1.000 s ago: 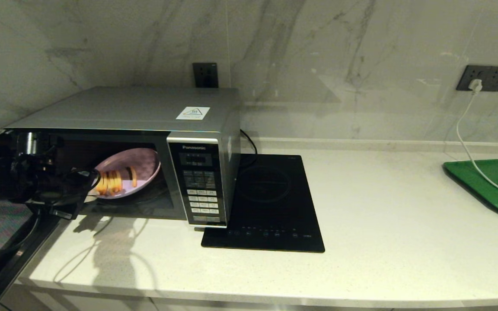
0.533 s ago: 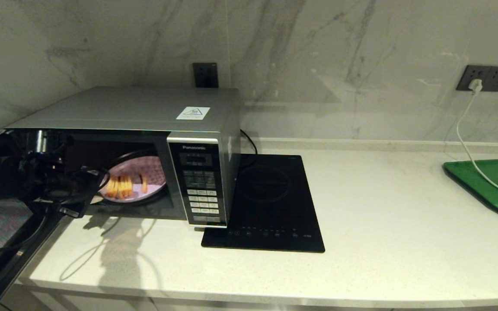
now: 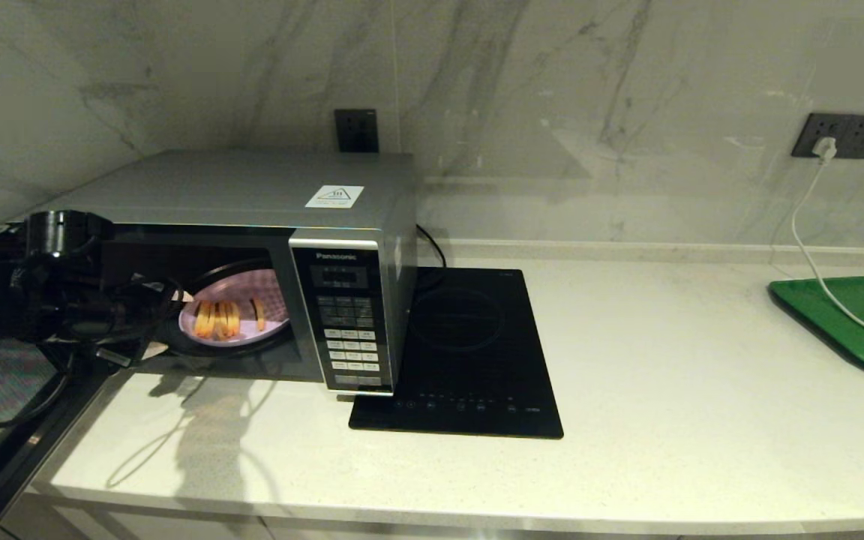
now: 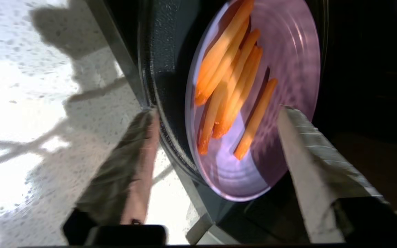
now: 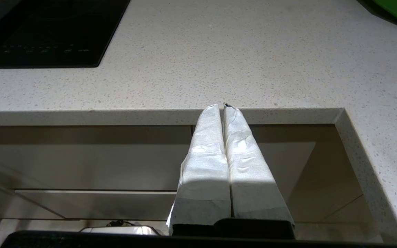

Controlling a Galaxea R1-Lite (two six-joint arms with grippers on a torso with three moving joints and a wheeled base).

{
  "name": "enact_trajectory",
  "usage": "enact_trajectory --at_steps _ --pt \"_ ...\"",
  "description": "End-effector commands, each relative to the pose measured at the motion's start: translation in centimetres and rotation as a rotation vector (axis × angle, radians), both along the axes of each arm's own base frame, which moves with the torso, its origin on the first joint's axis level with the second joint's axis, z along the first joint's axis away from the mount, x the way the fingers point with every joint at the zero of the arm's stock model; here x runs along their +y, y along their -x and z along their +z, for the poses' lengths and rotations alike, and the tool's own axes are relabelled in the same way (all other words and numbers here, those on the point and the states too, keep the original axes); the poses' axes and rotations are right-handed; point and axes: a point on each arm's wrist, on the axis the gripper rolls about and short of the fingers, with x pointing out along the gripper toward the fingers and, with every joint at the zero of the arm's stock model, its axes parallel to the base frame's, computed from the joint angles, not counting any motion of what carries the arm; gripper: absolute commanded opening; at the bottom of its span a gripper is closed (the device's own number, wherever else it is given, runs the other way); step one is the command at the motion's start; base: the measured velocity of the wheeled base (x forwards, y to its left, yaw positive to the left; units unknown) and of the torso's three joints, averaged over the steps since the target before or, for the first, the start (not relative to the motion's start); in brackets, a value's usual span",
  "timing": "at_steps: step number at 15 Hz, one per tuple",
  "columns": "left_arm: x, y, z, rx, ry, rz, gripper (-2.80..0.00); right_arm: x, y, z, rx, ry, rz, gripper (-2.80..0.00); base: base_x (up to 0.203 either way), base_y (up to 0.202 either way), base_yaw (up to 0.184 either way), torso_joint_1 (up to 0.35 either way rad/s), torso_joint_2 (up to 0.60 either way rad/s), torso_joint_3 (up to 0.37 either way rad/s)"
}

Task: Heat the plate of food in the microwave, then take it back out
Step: Put the plate in the microwave oven, then close the microwave oven

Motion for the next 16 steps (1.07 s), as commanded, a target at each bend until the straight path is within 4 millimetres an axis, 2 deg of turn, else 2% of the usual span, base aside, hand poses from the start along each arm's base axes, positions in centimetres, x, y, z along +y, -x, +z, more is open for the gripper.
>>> enact_trajectory --at_steps 1,3,6,7,8,9,12,16 --pt "-0.1 1.9 0.6 0.000 0.000 0.002 0.00 0.0 0.0 0.0 0.001 0.000 0.000 -2.80 0.000 0.000 0.000 0.000 0.00 0.000" --pt "-0.5 4.3 -0.2 0.045 -0.008 -0.038 0.00 0.0 0.0 0.0 0.002 0.000 -0.001 -2.80 0.000 0.000 0.000 0.000 0.00 0.000" --pt "-1.6 10.3 -1.1 0.091 -0.030 -0.143 0.00 0.0 0.0 0.0 0.001 0.000 0.001 -2.80 0.000 0.000 0.000 0.000 0.00 0.000" --pt "-1.9 12.4 -0.8 0.075 -0.057 -0.180 0.00 0.0 0.0 0.0 0.002 0.000 -0.001 -2.80 0.000 0.000 0.000 0.000 0.00 0.000" --pt "-2.2 14.5 -0.1 0.039 -0.093 -0.209 -0.60 0.0 0.0 0.0 0.002 0.000 -0.001 -2.80 0.000 0.000 0.000 0.000 0.00 0.000" --pt "-2.4 16.4 0.8 0.002 -0.135 -0.233 -2.80 0.0 0.0 0.0 0.002 0.000 -0.001 -2.80 0.000 0.000 0.000 0.000 0.00 0.000" --pt "-2.6 21.9 4.2 -0.071 -0.272 -0.256 -2.80 0.0 0.0 0.0 0.001 0.000 0.001 -2.80 0.000 0.000 0.000 0.000 0.00 0.000" --pt "-1.5 25.3 11.7 -0.145 -0.468 -0.145 -2.80 0.0 0.0 0.0 0.003 0.000 -0.001 -2.80 0.000 0.000 0.000 0.000 0.00 0.000"
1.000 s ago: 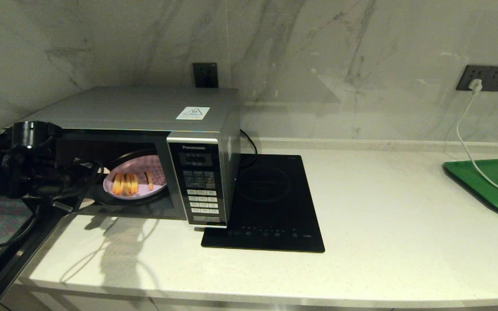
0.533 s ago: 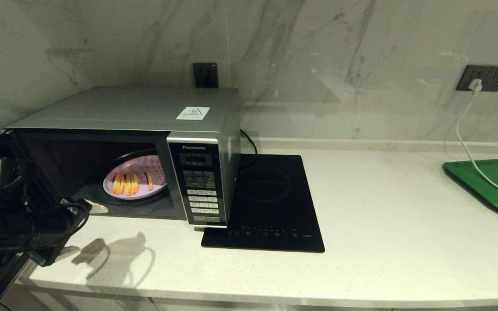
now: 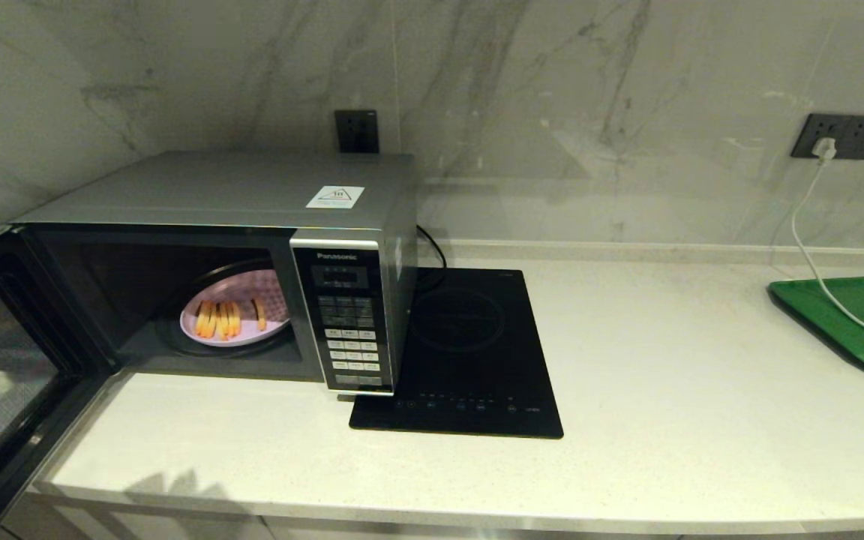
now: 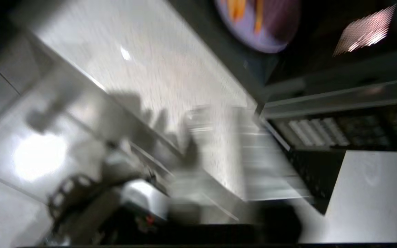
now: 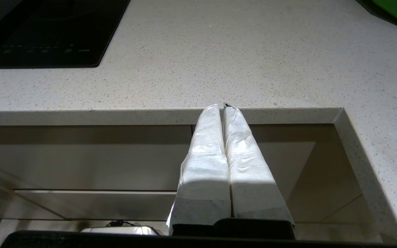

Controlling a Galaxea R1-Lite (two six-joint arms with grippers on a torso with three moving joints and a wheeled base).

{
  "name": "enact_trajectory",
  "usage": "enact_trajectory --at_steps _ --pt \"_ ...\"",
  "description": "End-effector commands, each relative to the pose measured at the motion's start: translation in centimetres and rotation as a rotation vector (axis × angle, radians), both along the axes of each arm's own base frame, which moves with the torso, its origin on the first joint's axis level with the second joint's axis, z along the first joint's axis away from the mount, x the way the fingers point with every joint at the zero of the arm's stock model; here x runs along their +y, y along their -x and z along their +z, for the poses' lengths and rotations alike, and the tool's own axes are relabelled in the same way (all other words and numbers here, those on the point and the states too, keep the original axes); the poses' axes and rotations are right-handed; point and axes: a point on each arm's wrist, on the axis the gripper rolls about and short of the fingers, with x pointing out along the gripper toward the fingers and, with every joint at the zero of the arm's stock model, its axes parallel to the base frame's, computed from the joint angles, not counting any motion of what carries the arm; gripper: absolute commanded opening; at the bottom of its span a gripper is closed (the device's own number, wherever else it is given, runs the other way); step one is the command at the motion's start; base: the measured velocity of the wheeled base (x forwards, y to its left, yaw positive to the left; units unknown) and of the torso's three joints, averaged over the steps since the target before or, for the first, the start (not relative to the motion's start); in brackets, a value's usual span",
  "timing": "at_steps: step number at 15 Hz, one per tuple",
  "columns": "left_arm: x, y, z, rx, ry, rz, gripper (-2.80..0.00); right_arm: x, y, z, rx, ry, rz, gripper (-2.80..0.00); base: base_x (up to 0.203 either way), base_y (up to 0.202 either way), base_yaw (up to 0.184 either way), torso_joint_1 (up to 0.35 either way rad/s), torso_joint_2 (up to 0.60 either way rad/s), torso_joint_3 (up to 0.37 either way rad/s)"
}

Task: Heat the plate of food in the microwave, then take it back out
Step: Close the microwave oven

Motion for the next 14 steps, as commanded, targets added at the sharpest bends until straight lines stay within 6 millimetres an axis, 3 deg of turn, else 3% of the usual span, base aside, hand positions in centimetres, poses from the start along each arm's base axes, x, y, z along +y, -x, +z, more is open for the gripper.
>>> enact_trajectory --at_steps 1,3,6,9,11,14 --pt "0.7 2.7 5.1 -0.110 -0.140 0.108 -2.80 0.0 0.0 0.0 0.001 0.000 0.000 -2.80 0.000 0.000 0.000 0.000 0.00 0.000" --pt "2.5 3.0 8.0 -0.113 -0.275 0.215 -2.80 0.0 0.0 0.0 0.001 0.000 0.000 -2.80 0.000 0.000 0.000 0.000 0.00 0.000" --pt "6.4 1.7 10.0 -0.046 -0.389 0.315 -2.80 0.0 0.0 0.0 0.001 0.000 0.000 -2.80 0.000 0.000 0.000 0.000 0.00 0.000" --pt "12.5 -0.2 9.6 0.061 -0.385 0.417 -2.80 0.0 0.0 0.0 0.003 0.000 0.000 -2.80 0.000 0.000 0.000 0.000 0.00 0.000" --pt "16.9 -0.1 8.5 0.137 -0.360 0.496 -2.80 0.0 0.0 0.0 0.001 0.000 0.000 -2.80 0.000 0.000 0.000 0.000 0.00 0.000" --pt "19.2 0.9 6.6 0.184 -0.224 0.453 -2.80 0.0 0.0 0.0 0.003 0.000 0.000 -2.80 0.000 0.000 0.000 0.000 0.00 0.000"
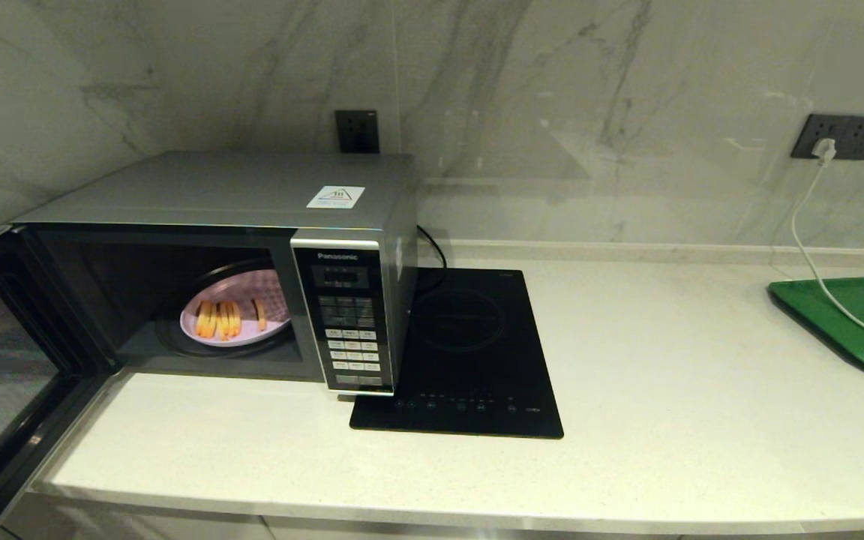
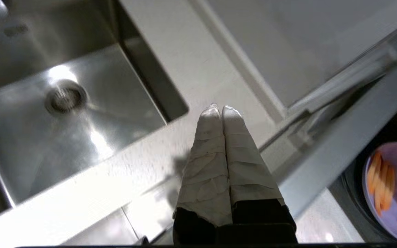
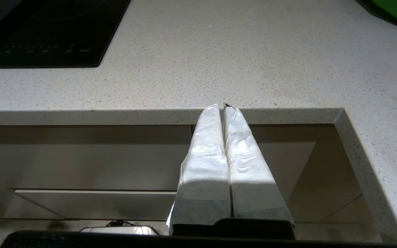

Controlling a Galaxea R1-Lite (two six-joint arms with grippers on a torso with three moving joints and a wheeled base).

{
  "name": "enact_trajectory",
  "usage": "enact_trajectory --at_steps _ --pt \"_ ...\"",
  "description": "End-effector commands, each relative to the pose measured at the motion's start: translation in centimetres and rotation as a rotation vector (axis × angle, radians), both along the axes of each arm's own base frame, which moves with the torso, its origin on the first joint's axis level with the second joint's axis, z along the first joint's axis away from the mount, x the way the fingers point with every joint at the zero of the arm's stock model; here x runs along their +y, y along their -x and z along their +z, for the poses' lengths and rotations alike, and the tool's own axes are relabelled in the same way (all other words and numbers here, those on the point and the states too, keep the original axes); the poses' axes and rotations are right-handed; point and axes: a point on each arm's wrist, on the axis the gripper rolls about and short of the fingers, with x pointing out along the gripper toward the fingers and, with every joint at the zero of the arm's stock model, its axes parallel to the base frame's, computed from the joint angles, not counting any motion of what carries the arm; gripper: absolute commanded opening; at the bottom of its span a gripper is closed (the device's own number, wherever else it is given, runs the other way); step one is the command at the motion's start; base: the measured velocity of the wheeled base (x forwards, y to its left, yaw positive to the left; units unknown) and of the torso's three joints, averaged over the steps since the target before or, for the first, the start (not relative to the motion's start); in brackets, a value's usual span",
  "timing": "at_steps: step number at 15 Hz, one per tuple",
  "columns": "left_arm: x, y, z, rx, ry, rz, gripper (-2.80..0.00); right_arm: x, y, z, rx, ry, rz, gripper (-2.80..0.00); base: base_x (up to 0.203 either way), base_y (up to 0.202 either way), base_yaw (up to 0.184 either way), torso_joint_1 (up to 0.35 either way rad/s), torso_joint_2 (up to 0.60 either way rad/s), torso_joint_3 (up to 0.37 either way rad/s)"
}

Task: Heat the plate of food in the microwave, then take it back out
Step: Close the microwave oven

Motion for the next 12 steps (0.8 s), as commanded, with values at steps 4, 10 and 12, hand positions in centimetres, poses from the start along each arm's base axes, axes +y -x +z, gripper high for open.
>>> enact_trajectory --at_steps 4,10,12 --pt "1.8 0.0 -3.6 0.098 0.211 -0.050 -2.80 0.0 0.0 0.0 0.003 -0.001 -0.001 -2.80 0.000 0.000 0.000 0.000 0.00 0.000" --pt "0.1 -0.3 -5.5 0.172 0.243 -0.134 -2.80 0.0 0.0 0.0 0.002 -0.001 -0.001 -2.80 0.000 0.000 0.000 0.000 0.00 0.000" --pt "-1.6 -0.4 -5.5 0.177 0.234 -0.175 -2.80 0.0 0.0 0.0 0.001 -0.001 -0.001 -2.80 0.000 0.000 0.000 0.000 0.00 0.000"
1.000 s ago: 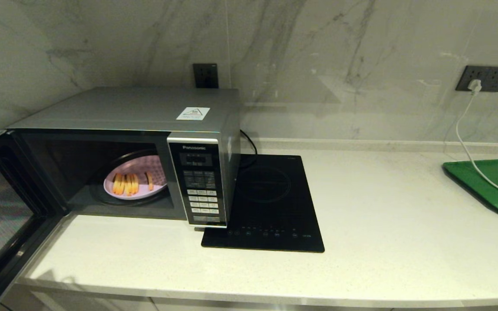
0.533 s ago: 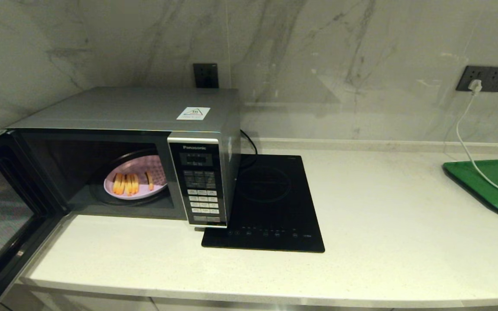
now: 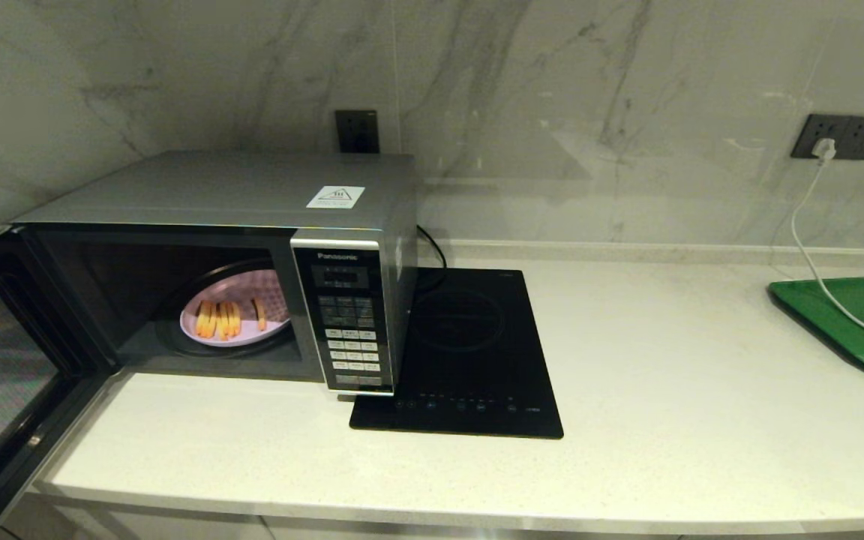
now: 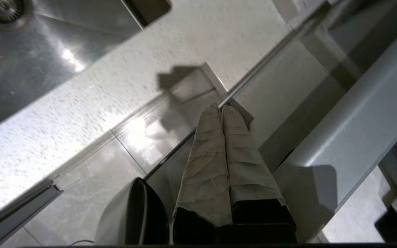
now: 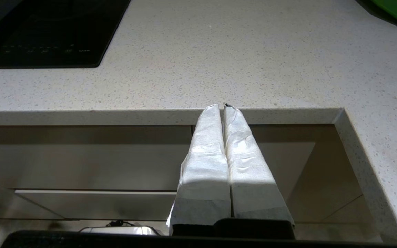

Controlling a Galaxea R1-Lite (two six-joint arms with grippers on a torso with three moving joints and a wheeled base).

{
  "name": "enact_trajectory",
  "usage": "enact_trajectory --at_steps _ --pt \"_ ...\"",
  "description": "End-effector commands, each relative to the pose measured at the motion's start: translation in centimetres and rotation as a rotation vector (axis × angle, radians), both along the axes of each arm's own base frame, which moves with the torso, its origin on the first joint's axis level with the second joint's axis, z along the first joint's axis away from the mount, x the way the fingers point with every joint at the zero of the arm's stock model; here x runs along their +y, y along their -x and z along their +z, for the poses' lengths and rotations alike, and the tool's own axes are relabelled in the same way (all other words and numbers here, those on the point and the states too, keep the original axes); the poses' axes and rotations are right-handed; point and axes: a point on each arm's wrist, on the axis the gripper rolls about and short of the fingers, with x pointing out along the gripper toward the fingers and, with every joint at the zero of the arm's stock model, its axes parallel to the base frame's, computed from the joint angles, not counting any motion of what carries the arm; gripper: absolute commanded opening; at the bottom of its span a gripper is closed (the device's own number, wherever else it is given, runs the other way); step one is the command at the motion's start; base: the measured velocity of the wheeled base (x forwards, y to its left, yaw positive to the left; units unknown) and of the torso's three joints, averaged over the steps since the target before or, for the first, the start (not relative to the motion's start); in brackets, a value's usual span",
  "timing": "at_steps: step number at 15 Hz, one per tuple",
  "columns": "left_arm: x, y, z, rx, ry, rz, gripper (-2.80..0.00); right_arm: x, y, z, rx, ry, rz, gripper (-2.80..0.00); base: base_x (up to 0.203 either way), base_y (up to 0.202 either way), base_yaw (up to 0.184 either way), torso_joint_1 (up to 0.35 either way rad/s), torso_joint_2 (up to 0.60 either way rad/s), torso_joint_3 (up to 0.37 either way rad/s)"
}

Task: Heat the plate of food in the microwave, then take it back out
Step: Close the microwave oven

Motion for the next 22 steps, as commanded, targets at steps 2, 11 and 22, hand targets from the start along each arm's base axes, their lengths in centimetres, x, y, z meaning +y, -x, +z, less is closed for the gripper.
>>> enact_trajectory --at_steps 2,11,22 --pt "-3.6 0.0 0.5 -0.014 -0.018 -0.077 -2.80 0.0 0.0 0.0 0.000 -0.001 0.000 -2.80 0.000 0.000 0.000 0.000 0.00 0.000" --pt "-13.8 -0.7 -0.6 0.020 -0.067 -0.339 -2.80 0.0 0.0 0.0 0.000 -0.001 0.001 -2.80 0.000 0.000 0.000 0.000 0.00 0.000" --pt "-22.6 -0.6 1.8 -0.320 -0.465 -0.507 -2.80 0.0 0.0 0.0 0.000 -0.001 0.000 -2.80 0.000 0.000 0.000 0.000 0.00 0.000"
